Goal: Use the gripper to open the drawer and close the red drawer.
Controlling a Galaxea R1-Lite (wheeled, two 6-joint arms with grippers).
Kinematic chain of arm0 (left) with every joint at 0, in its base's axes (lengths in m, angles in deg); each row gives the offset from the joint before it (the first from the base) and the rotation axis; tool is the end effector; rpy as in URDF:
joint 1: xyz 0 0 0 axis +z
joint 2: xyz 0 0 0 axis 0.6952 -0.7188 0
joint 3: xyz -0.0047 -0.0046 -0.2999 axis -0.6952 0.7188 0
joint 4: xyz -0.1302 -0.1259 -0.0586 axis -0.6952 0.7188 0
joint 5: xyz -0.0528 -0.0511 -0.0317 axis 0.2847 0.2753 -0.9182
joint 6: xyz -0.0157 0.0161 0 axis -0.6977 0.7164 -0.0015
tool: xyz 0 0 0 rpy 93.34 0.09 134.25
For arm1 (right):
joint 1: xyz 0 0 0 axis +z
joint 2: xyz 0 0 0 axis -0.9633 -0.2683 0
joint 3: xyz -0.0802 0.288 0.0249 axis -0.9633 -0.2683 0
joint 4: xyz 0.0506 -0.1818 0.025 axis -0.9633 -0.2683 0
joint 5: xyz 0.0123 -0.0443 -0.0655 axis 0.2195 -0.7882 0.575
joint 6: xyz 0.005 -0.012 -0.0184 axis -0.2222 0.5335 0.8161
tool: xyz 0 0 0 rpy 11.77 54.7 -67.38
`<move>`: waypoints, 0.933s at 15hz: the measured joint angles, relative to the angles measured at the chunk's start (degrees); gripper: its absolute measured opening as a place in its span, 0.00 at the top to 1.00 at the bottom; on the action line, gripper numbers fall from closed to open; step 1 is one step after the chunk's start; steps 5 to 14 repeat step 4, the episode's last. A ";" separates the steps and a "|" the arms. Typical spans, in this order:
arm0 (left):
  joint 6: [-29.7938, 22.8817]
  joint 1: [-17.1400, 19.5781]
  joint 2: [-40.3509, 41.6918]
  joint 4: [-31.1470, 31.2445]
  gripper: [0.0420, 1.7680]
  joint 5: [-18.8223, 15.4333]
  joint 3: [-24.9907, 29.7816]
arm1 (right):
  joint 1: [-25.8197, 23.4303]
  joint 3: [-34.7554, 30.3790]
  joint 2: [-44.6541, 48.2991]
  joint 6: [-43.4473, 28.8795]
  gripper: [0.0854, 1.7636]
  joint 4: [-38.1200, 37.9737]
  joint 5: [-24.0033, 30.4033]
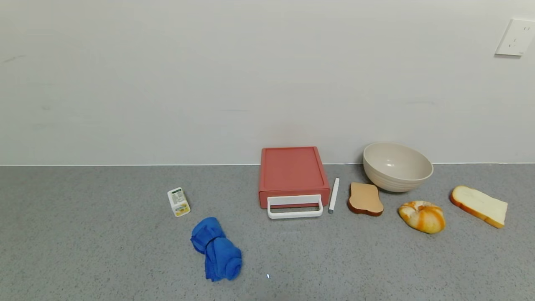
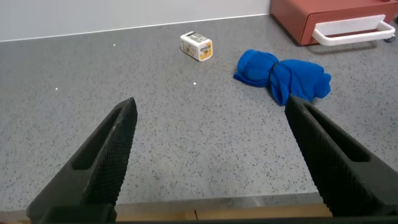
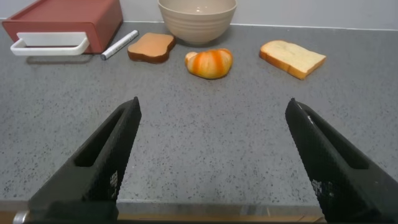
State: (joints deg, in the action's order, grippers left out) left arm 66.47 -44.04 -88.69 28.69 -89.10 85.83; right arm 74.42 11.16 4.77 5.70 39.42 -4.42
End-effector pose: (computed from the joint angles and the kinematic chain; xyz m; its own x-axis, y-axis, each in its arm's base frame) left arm -0.0228 0.0002 0.0755 0.9999 0.0119 0.0020 -0.0120 0.9984 0.0548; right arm -0.0228 -0.0002 0.0765 0.9999 -0.0064 0.0078 0.0063 1.0000 0.0053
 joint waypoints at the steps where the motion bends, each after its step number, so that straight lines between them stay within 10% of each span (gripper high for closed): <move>1: 0.02 0.00 0.00 0.00 0.03 0.00 0.00 | 0.00 -0.02 0.00 -0.02 0.03 0.00 0.00; 14: 0.02 0.00 0.00 0.02 0.03 0.00 0.00 | 0.02 -0.10 0.00 -0.02 0.03 0.00 0.00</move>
